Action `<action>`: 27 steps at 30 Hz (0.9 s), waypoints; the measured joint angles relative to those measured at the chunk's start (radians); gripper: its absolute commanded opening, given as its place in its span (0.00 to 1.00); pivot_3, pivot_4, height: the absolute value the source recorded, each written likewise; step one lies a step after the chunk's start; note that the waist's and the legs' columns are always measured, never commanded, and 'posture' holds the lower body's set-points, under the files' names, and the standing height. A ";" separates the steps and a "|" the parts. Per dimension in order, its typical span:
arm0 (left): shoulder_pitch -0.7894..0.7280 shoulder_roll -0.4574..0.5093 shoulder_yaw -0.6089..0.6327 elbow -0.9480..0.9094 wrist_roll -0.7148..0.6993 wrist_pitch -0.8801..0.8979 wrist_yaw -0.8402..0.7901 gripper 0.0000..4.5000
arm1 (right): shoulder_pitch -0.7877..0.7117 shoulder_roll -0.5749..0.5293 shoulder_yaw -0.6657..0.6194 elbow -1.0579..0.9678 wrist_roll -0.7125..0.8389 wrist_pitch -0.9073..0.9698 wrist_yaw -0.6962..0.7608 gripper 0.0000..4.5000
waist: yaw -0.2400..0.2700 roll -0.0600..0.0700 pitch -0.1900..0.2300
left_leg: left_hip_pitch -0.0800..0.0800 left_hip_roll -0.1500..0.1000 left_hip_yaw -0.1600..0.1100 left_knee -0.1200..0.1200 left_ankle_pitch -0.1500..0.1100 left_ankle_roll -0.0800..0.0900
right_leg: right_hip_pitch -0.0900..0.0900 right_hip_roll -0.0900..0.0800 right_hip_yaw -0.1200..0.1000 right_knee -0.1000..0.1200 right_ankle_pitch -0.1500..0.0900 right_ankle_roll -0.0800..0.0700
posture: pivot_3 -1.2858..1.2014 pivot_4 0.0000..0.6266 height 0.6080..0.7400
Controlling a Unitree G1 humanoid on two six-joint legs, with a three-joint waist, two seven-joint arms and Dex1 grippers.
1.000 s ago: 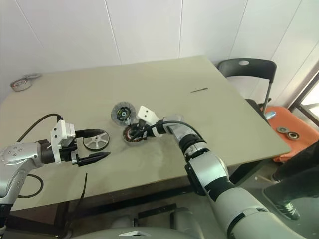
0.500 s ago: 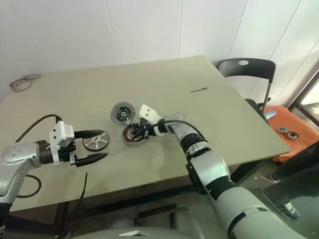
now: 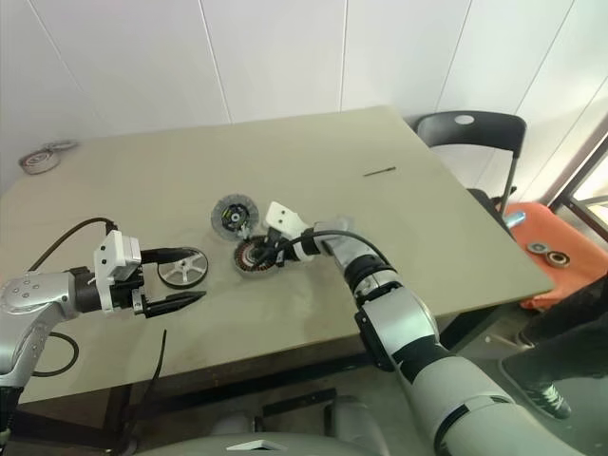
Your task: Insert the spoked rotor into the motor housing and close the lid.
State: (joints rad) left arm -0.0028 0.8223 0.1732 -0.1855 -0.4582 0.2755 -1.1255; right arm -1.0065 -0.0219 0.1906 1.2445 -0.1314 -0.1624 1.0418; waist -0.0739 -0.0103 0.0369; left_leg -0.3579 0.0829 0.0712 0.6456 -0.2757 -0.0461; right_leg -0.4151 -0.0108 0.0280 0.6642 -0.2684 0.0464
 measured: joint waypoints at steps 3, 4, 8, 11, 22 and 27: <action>-0.006 -0.003 0.000 0.000 0.000 0.000 0.006 1.00 | 0.000 0.000 0.000 0.000 -0.005 -0.006 -0.008 0.21 | 0.000 0.000 0.000 | 0.000 0.000 0.000 0.000 0.000 0.000 | 0.000 0.000 0.000 0.000 0.000 0.000 | 0.52 0.00 1.00; -0.007 -0.004 0.000 0.000 0.000 0.001 0.006 1.00 | 0.000 0.000 0.000 0.000 -0.005 -0.007 -0.010 0.21 | 0.000 0.000 0.000 | 0.000 0.000 0.000 0.000 0.000 0.000 | 0.000 0.000 0.000 0.000 0.000 0.000 | 0.52 0.00 1.00; -0.011 -0.006 -0.001 0.000 -0.001 0.002 0.007 1.00 | 0.000 0.000 -0.001 0.000 -0.005 -0.007 -0.014 0.21 | 0.000 0.000 0.000 | 0.000 0.000 0.000 0.000 0.000 0.000 | 0.000 0.000 0.000 0.000 0.000 0.000 | 0.52 0.00 1.00; -0.011 -0.007 -0.001 0.000 -0.001 0.003 0.008 1.00 | 0.000 0.000 -0.001 0.000 -0.006 -0.007 -0.015 0.21 | 0.000 0.000 0.000 | 0.000 0.000 0.000 0.000 0.000 0.000 | 0.000 0.000 0.000 0.000 0.000 0.000 | 0.52 0.00 1.00; -0.014 -0.008 -0.002 0.000 -0.001 0.003 0.008 1.00 | 0.002 0.001 -0.003 0.000 -0.004 -0.007 -0.016 0.21 | 0.000 0.000 0.000 | 0.000 0.000 0.000 0.000 0.000 0.000 | 0.000 0.000 0.000 0.000 0.000 0.000 | 0.52 0.00 1.00; -0.014 -0.008 -0.002 0.000 -0.001 0.003 0.007 1.00 | 0.003 0.002 -0.007 0.000 -0.003 -0.003 -0.013 0.21 | 0.000 0.000 0.000 | 0.000 0.000 0.000 0.000 0.000 0.000 | 0.000 0.000 0.000 0.000 0.000 0.000 | 0.52 0.00 1.00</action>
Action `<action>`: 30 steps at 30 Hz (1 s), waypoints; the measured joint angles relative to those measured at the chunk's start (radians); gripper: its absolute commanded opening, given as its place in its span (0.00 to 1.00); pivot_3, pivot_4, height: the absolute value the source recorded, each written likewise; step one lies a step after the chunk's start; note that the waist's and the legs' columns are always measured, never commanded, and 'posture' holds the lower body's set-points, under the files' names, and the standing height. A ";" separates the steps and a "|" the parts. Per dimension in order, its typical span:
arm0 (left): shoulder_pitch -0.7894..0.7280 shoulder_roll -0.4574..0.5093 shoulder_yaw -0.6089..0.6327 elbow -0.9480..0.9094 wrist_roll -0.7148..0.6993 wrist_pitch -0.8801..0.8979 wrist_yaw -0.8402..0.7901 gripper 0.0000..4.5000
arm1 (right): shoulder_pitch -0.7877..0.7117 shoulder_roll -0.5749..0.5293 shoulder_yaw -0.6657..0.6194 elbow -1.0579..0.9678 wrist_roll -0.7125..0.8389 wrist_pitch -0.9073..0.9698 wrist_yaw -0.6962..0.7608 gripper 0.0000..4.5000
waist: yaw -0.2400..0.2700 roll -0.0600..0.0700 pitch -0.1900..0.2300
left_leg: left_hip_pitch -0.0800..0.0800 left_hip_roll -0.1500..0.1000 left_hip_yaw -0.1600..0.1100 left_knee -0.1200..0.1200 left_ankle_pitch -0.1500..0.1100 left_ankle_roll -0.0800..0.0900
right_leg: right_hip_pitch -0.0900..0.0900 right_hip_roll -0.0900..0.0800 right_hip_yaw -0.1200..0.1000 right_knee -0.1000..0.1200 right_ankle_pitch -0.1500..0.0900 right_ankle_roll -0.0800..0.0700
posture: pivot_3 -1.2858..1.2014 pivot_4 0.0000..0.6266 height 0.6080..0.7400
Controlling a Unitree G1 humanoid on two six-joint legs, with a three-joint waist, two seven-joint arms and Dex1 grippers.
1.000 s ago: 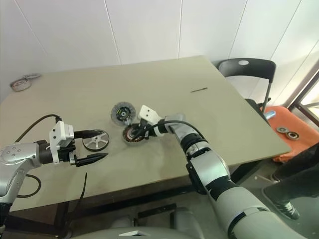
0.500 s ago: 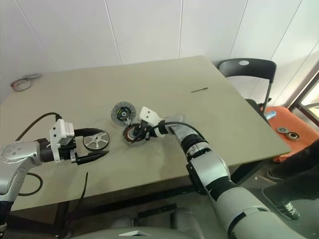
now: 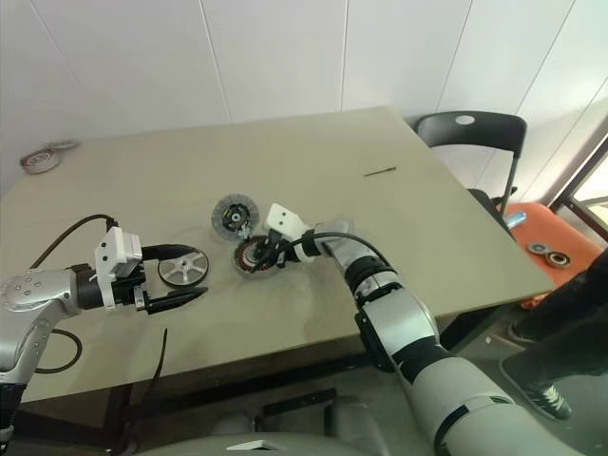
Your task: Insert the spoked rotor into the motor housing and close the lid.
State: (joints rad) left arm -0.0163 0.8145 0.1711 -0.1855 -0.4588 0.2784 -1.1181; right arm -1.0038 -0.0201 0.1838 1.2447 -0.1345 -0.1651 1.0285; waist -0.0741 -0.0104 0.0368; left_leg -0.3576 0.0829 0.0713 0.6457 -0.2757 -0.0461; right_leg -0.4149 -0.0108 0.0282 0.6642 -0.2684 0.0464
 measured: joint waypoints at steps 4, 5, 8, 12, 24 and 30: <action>0.000 0.000 0.000 0.000 0.000 0.000 0.000 1.00 | 0.001 0.000 -0.004 0.000 0.001 0.006 0.020 0.21 | 0.000 0.000 0.000 | 0.000 0.000 0.000 0.000 0.000 0.000 | 0.000 0.000 0.000 0.000 0.000 0.000 | 0.52 0.00 1.00; 0.000 0.000 0.000 0.000 0.000 0.000 0.000 1.00 | 0.002 0.001 -0.004 0.000 0.001 0.006 0.021 0.21 | 0.000 0.000 0.000 | 0.000 0.000 0.000 0.000 0.000 0.000 | 0.000 0.000 0.000 0.000 0.000 0.000 | 0.52 0.00 1.00; 0.000 0.000 0.000 0.001 0.000 0.000 0.000 1.00 | 0.003 0.001 -0.004 0.000 0.001 0.007 0.029 0.21 | 0.000 0.000 0.000 | 0.000 0.000 0.000 0.000 0.000 0.000 | 0.000 0.000 0.000 0.000 0.000 0.000 | 0.52 0.00 1.00; 0.000 0.000 0.000 0.005 0.000 0.000 0.000 1.00 | 0.004 0.001 -0.004 -0.001 0.001 0.007 0.031 0.21 | 0.000 0.000 0.000 | 0.000 0.000 0.000 0.000 0.000 0.000 | 0.000 0.000 0.000 0.000 0.000 0.000 | 0.52 0.00 1.00; 0.001 0.000 0.000 0.006 0.000 0.000 0.001 1.00 | 0.006 0.007 -0.004 -0.001 0.001 0.005 0.017 0.21 | 0.000 0.000 0.000 | 0.000 0.000 0.000 0.000 0.000 0.000 | 0.000 0.000 0.000 0.000 0.000 0.000 | 0.52 0.00 1.00; 0.002 0.000 0.000 0.006 -0.002 0.000 0.004 1.00 | 0.006 0.010 -0.005 -0.001 0.001 0.004 0.008 0.21 | 0.000 0.000 0.000 | 0.000 0.000 0.000 0.000 0.000 0.000 | 0.000 0.000 0.000 0.000 0.000 0.000 | 0.52 0.00 1.00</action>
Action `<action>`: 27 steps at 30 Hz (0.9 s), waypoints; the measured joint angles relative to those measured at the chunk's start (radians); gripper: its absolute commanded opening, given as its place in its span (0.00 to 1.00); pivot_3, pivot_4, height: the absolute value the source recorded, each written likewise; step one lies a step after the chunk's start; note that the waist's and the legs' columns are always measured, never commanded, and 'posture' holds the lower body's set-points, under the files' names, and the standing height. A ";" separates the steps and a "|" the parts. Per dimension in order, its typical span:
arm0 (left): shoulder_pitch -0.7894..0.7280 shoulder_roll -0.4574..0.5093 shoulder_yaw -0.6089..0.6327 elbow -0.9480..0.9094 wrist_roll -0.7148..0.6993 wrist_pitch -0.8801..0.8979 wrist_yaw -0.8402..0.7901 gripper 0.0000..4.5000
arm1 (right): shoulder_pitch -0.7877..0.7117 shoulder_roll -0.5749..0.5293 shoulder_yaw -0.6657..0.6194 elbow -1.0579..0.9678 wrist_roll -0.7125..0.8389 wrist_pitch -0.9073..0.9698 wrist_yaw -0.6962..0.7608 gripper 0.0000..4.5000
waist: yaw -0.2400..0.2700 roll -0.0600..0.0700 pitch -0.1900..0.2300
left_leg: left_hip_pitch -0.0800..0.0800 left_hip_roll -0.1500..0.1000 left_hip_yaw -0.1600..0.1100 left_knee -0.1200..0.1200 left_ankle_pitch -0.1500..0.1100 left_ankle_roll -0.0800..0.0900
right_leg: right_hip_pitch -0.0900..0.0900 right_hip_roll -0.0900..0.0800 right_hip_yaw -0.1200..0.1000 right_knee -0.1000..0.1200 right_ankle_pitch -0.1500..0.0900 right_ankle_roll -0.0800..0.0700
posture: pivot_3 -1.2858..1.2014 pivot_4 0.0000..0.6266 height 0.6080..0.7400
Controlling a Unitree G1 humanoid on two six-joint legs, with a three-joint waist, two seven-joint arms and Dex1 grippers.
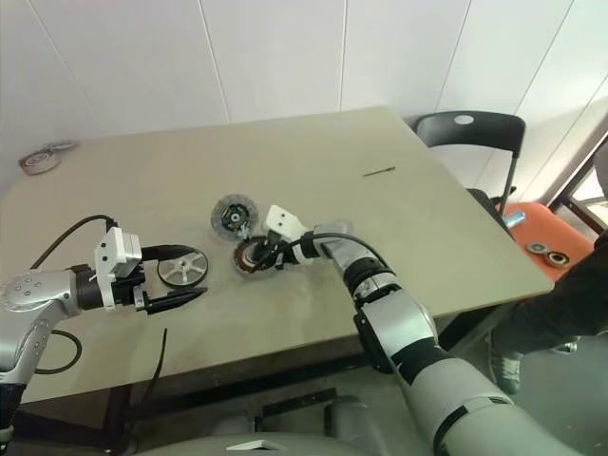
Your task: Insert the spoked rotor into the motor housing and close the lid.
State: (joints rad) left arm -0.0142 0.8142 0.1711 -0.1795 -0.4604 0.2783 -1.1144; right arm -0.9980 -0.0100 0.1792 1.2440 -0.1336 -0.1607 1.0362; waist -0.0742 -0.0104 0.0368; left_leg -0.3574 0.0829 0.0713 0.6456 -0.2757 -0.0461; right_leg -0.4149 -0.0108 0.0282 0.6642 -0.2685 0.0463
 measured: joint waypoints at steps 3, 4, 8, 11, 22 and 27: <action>0.000 -0.001 0.000 0.000 -0.001 0.000 0.003 1.00 | 0.000 0.000 0.000 0.000 0.000 -0.001 -0.009 0.21 | 0.000 0.000 0.000 | 0.000 0.000 0.000 0.000 0.000 0.000 | 0.000 0.000 0.000 0.000 0.000 0.000 | 0.52 0.00 1.00; 0.000 -0.002 0.000 0.000 -0.001 0.000 0.003 1.00 | 0.000 0.000 0.000 0.000 0.000 -0.001 -0.011 0.21 | 0.000 0.000 0.000 | 0.000 0.000 0.000 0.000 0.000 0.000 | 0.000 0.000 0.000 0.000 0.000 0.000 | 0.52 0.00 1.00; 0.000 -0.002 0.000 0.000 -0.002 0.000 0.004 1.00 | 0.000 0.000 0.000 0.000 0.000 -0.002 -0.014 0.21 | 0.000 0.000 0.000 | 0.000 0.000 0.000 0.000 0.000 0.000 | 0.000 0.000 0.000 0.000 0.000 0.000 | 0.52 0.00 1.00; 0.000 -0.002 0.000 0.000 -0.002 0.000 0.004 1.00 | 0.000 -0.001 0.000 0.000 0.001 -0.002 -0.012 0.21 | 0.000 0.000 0.000 | 0.000 0.000 0.000 0.000 0.000 0.000 | 0.000 0.000 0.000 0.000 0.000 0.000 | 0.52 0.00 1.00; 0.000 -0.002 0.000 0.000 -0.003 0.001 0.004 1.00 | 0.001 -0.002 0.000 0.000 -0.001 -0.009 -0.011 0.21 | 0.000 0.000 0.000 | 0.000 0.000 0.000 0.000 0.000 0.000 | 0.000 0.000 0.000 0.000 0.000 0.000 | 0.52 0.00 1.00; 0.000 -0.002 0.000 0.000 -0.006 0.001 0.004 1.00 | 0.006 -0.005 0.000 0.000 -0.002 -0.021 -0.012 0.21 | 0.000 0.000 0.000 | 0.000 0.000 0.000 0.000 0.000 0.000 | 0.000 0.000 0.000 0.000 0.000 0.000 | 0.52 0.00 1.00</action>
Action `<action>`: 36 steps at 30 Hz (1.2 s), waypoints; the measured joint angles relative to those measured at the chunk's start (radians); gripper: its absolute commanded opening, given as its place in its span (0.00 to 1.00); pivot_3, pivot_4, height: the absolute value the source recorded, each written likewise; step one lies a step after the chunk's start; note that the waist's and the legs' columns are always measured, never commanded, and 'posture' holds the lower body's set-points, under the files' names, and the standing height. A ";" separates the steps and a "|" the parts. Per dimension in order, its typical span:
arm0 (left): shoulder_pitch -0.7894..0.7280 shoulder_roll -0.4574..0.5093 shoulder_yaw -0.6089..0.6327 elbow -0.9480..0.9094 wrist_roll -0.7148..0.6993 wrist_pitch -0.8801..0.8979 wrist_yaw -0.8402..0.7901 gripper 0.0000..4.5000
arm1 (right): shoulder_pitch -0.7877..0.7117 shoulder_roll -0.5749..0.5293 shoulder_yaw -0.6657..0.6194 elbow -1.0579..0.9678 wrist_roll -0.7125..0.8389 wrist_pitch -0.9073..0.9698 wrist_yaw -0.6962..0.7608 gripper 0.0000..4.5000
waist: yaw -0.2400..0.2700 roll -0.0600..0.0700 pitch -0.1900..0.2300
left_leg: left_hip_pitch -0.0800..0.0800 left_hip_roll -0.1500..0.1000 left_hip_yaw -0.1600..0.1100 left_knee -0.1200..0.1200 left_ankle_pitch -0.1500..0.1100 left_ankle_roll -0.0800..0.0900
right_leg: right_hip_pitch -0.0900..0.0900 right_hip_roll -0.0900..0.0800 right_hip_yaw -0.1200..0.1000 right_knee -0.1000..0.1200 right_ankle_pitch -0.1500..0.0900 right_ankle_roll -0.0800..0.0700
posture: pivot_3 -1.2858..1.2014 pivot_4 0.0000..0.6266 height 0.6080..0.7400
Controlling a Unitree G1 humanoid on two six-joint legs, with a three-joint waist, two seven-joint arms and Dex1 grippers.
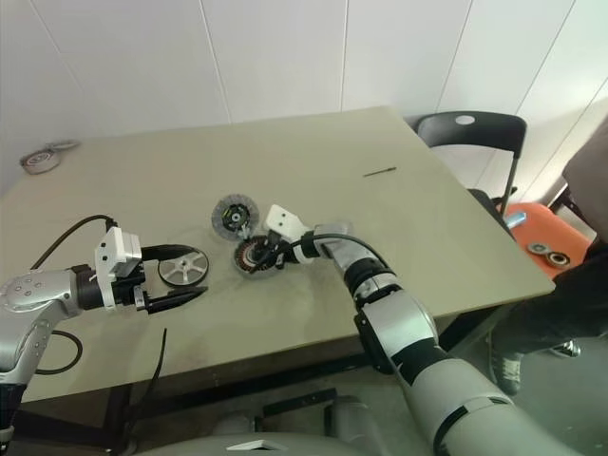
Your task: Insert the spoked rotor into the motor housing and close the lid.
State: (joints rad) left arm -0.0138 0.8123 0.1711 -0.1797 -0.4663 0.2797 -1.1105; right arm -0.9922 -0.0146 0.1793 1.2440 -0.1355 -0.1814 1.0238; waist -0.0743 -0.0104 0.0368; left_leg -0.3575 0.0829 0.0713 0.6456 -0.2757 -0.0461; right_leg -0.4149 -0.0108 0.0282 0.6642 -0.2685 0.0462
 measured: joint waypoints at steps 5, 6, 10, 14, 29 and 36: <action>0.000 0.000 0.000 0.000 -0.001 0.000 0.000 1.00 | 0.004 -0.005 0.000 0.000 0.001 -0.012 0.025 0.45 | 0.000 0.000 0.000 | 0.000 0.000 0.000 0.000 0.000 0.000 | 0.000 0.000 0.000 0.000 0.000 0.000 | 0.52 0.00 1.00; 0.000 0.000 0.000 0.000 -0.001 0.000 0.000 1.00 | 0.005 -0.005 0.000 0.000 0.001 -0.012 0.022 0.45 | 0.000 0.000 0.000 | 0.000 0.000 0.000 0.000 0.000 0.000 | 0.000 0.000 0.000 0.000 0.000 0.000 | 0.52 0.00 1.00; 0.000 0.000 0.000 0.000 -0.001 0.000 0.000 1.00 | 0.005 -0.003 0.001 0.000 0.000 -0.012 -0.005 0.45 | 0.000 0.000 0.000 | 0.000 0.000 0.000 0.000 0.000 0.000 | 0.000 0.000 0.000 0.000 0.000 0.000 | 0.52 0.00 1.00; 0.000 0.000 0.000 0.000 -0.001 0.000 0.000 1.00 | 0.005 -0.003 0.002 0.000 -0.001 -0.015 -0.015 0.45 | 0.000 0.000 0.000 | 0.000 0.000 0.000 0.000 0.000 0.000 | 0.000 0.000 0.000 0.000 0.000 0.000 | 0.52 0.00 1.00; 0.000 -0.001 0.000 0.000 -0.001 0.000 0.000 1.00 | 0.006 -0.003 0.001 0.000 0.000 -0.020 -0.025 0.45 | 0.000 0.000 0.000 | 0.000 0.000 0.000 0.000 0.000 0.000 | 0.000 0.000 0.000 0.000 0.000 0.000 | 0.52 0.00 1.00; 0.008 -0.009 0.000 -0.007 -0.002 0.005 0.002 1.00 | 0.006 -0.002 0.000 0.000 0.001 -0.020 -0.036 0.45 | 0.000 0.000 0.000 | 0.000 0.000 0.000 0.000 0.000 0.000 | 0.000 0.000 0.000 0.000 0.000 0.000 | 0.52 0.00 1.00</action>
State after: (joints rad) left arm -0.0056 0.8032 0.1711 -0.1868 -0.4681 0.2847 -1.1088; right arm -0.9864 -0.0166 0.1792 1.2441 -0.1350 -0.2012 0.9882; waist -0.0746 -0.0105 0.0368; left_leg -0.3573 0.0830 0.0714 0.6455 -0.2757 -0.0461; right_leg -0.4148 -0.0108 0.0283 0.6642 -0.2686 0.0461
